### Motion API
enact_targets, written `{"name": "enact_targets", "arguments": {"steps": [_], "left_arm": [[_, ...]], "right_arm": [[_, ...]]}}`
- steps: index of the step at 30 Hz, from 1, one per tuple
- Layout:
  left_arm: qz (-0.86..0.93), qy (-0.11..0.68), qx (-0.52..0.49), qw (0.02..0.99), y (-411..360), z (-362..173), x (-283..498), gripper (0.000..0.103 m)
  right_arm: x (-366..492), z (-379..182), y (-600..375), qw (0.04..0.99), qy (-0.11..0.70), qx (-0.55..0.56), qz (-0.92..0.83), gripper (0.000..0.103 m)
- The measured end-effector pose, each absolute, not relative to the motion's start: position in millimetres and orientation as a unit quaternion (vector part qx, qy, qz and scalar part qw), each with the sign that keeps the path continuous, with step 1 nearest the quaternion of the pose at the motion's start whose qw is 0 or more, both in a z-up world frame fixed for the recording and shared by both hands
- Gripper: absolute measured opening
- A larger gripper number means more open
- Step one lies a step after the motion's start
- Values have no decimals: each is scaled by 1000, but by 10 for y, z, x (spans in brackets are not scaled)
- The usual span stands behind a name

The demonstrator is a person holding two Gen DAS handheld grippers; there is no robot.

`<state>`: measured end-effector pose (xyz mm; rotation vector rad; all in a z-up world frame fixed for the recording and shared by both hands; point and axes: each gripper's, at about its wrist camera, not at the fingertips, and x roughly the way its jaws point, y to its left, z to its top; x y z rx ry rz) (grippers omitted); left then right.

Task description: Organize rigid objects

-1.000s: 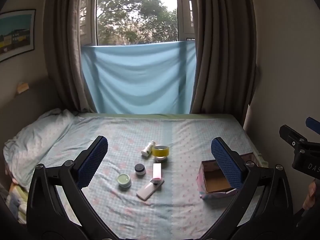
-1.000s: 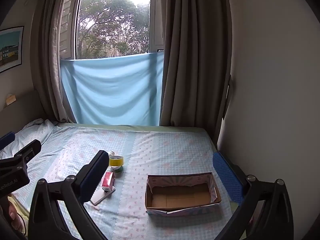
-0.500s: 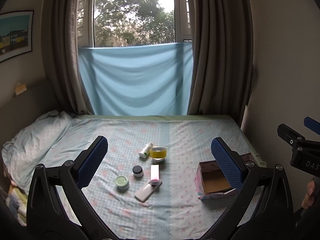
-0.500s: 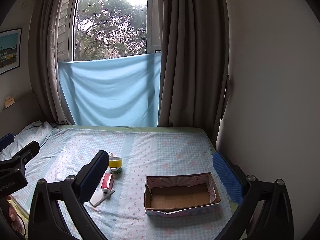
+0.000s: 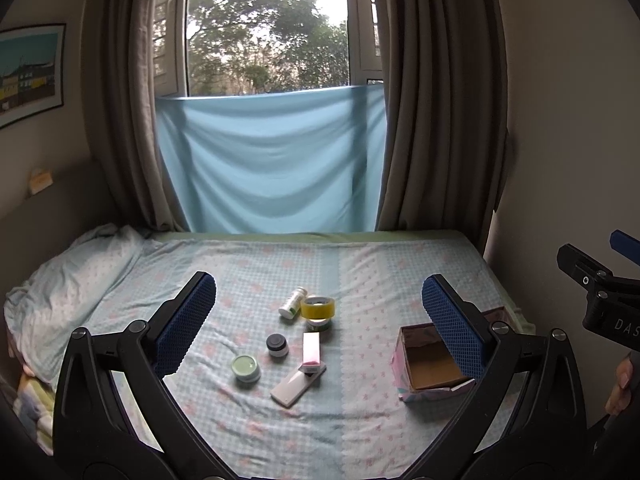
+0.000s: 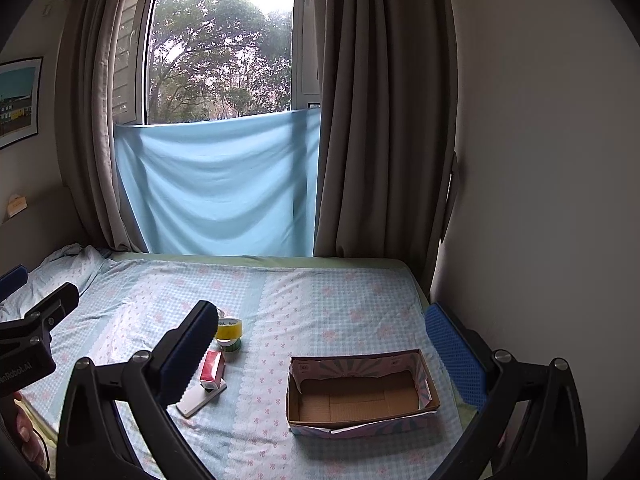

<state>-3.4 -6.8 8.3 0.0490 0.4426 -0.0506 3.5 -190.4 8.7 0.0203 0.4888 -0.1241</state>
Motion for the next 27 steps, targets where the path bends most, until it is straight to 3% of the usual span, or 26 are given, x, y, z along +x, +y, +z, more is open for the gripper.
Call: {"name": "enact_targets", "arguments": {"steps": [27], "left_arm": [[-28, 223, 24, 974, -62, 12, 48, 102]], "right_arm": [[128, 31, -1880, 969, 240, 11, -56, 103]]}}
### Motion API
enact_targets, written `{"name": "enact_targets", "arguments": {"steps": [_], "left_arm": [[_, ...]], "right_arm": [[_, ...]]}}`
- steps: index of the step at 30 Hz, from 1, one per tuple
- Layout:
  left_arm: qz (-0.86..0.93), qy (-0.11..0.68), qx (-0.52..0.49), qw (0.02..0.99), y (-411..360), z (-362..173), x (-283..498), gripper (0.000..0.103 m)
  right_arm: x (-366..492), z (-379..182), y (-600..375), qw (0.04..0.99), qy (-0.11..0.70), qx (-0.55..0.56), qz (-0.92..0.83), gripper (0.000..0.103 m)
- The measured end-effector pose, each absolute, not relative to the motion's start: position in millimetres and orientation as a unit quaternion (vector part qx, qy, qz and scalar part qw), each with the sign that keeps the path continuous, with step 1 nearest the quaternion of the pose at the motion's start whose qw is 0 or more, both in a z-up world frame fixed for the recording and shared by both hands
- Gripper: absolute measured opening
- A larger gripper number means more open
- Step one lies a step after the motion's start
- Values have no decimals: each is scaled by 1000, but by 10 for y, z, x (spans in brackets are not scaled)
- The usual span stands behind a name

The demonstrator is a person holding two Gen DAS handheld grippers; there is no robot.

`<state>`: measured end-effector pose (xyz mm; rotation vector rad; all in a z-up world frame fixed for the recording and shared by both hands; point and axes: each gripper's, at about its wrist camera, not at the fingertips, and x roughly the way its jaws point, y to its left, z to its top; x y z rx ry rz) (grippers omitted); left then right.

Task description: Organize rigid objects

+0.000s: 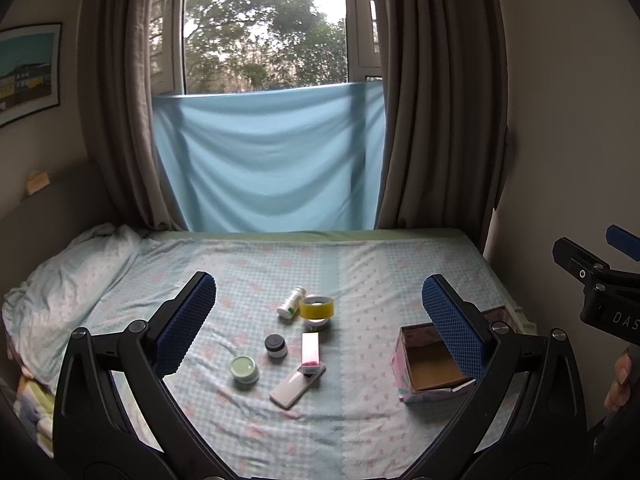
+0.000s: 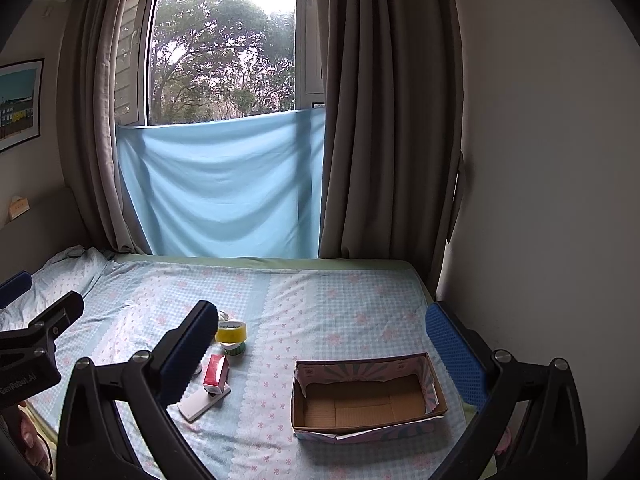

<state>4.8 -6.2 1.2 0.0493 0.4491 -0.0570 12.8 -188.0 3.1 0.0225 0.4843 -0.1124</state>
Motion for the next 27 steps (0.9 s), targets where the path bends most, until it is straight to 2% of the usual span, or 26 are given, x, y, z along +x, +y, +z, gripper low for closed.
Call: {"name": "enact_targets", "arguments": {"steps": [27], "left_arm": [[0, 228, 10, 974, 233, -41, 98, 102]], "right_arm": [[259, 59, -1702, 971, 237, 4, -37, 103]]}}
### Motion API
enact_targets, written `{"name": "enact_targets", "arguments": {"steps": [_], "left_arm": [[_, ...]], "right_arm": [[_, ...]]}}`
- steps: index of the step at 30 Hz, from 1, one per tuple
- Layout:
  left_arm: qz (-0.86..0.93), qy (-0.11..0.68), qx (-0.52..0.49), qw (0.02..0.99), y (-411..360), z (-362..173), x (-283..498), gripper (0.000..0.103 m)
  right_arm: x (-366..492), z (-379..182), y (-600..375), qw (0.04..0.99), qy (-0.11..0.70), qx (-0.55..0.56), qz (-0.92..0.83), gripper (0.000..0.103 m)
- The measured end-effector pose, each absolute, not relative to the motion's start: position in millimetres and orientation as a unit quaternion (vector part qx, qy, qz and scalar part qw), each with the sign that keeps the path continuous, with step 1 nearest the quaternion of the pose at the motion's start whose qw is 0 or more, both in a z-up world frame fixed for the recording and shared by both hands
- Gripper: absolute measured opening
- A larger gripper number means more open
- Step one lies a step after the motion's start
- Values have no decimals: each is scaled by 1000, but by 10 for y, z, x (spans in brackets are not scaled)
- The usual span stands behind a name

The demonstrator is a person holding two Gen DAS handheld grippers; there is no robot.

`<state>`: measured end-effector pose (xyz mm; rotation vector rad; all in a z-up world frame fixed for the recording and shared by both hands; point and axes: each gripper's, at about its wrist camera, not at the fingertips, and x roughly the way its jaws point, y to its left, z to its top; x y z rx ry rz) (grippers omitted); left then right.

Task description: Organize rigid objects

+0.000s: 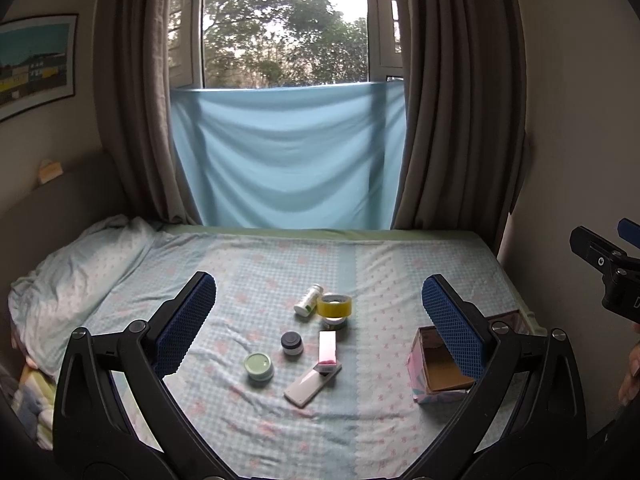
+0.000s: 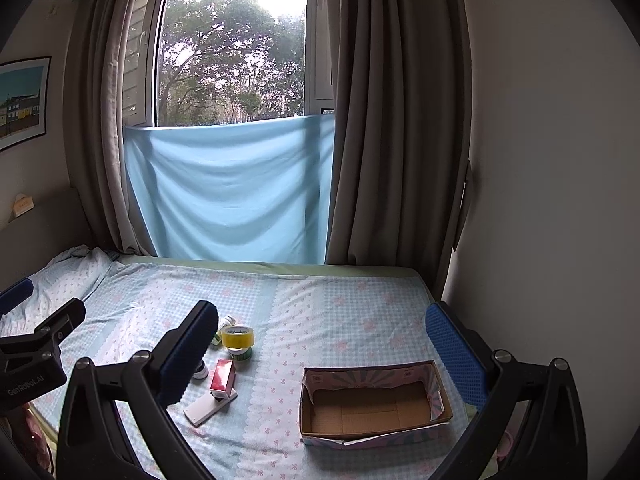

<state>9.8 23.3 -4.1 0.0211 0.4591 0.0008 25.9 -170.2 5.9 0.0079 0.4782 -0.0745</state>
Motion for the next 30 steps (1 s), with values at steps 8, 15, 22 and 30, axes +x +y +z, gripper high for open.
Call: {"name": "enact_targets", "arguments": {"steps": [8, 15, 22, 30], "left_arm": [[22, 282, -42, 958, 836, -340, 399, 102], [52, 346, -58, 935, 1390, -770, 744, 102], [58, 422, -67, 902, 1779, -1397, 1256, 102], [75, 504, -94, 855, 2092, -2428, 1921, 102]], "right_arm": [[646, -121, -1312, 961, 276, 0, 1, 103], [1195, -474, -954, 946, 323, 22, 32, 103], [1950, -961, -616, 923, 380, 15, 53, 103], [3012, -1857, -323, 885, 457, 9, 90, 103]]}}
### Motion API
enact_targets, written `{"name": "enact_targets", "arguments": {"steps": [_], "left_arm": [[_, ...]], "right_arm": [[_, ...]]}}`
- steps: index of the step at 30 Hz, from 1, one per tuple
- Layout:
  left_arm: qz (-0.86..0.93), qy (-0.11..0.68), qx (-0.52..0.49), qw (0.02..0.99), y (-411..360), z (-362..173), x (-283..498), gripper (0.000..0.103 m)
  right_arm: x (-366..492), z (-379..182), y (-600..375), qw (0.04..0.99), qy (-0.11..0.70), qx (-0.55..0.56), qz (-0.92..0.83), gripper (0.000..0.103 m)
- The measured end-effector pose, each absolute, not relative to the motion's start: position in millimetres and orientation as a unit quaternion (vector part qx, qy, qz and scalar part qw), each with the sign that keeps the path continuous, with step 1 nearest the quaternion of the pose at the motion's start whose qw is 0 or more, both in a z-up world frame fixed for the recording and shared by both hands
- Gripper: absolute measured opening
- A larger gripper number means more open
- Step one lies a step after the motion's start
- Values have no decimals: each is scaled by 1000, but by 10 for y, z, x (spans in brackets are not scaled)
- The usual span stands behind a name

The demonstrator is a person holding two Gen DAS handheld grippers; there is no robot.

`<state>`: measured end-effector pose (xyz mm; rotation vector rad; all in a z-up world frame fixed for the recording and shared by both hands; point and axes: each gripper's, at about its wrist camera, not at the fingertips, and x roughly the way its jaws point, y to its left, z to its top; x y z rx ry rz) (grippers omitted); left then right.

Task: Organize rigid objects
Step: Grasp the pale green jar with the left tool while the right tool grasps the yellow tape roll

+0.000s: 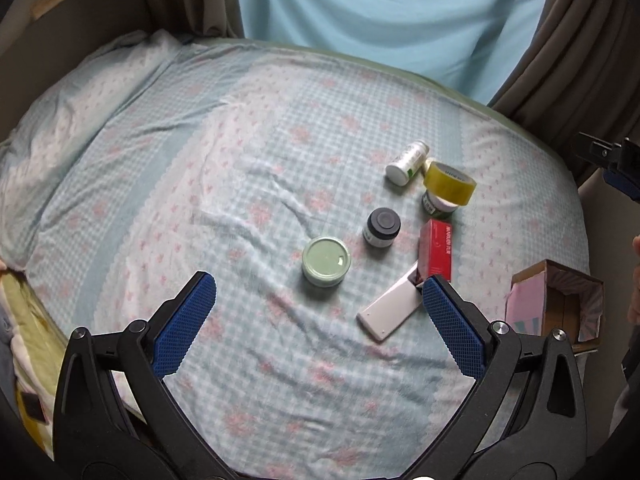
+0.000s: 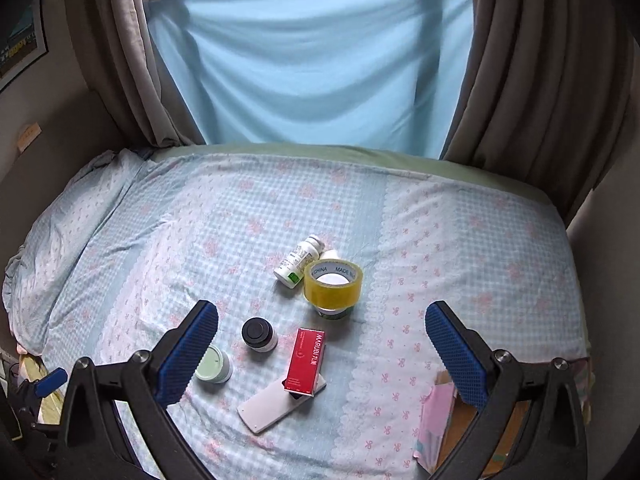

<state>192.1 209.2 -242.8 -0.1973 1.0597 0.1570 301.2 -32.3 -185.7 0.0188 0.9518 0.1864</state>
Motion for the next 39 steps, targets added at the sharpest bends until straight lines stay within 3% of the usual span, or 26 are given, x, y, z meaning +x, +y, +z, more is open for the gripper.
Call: {"name": "enact_targets", "arguments": {"steps": [11, 19, 26, 28, 32, 34, 39], "left_arm": [[76, 573, -93, 811, 2126, -3824, 2555, 102], [81, 592, -108, 795, 2117, -4571, 2767, 101], [73, 587, -96, 800, 2030, -4739, 2887, 97], [69, 588, -89, 801, 1989, -4759, 2934, 88], [73, 587, -82, 802, 1957, -4782, 2994, 84], [85, 585, -75, 803, 1973, -4768, 2995, 68], [79, 581, -82, 806, 2046, -4759, 3004, 68]], "right_arm": [[4043, -3349, -163, 843, 528, -8, 106, 103], [4439, -4021, -184, 836, 541, 8, 96, 103], [4611, -4250, -179, 830, 548, 12, 99, 103], [4647, -4282, -183, 828, 552, 19, 97, 103], [4699, -4328, -157, 824, 557, 20, 100, 103], [4710, -4327, -142, 825, 556, 20, 100, 97], [4713, -4325, -151, 828, 552, 24, 98, 97]]}}
